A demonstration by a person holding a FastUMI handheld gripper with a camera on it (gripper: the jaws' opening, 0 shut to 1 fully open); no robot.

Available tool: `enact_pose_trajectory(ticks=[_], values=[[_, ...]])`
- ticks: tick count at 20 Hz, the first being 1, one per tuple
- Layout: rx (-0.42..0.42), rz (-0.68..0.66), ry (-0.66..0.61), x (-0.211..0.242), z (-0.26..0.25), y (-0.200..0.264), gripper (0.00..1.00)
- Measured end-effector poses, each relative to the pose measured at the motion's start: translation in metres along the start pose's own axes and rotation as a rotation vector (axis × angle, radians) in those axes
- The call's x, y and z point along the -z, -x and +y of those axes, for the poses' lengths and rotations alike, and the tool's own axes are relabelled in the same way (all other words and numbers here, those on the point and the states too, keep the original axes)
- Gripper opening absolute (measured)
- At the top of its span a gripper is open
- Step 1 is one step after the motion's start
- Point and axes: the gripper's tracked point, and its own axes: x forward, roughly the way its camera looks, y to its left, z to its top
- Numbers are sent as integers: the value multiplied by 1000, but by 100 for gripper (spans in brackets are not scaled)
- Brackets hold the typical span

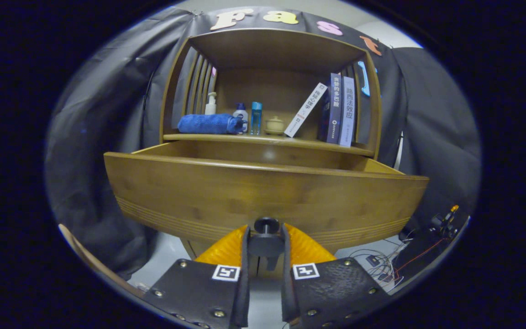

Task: Pull open the drawer, take out the items inside it, and place them on the countertop above the cabinet.

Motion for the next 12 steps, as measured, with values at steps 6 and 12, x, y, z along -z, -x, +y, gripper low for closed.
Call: enact_pose_trajectory(ticks=[6,12], values=[[-21,42,8,4,2,4,20],[-41,52,-1,18,8,40,20]])
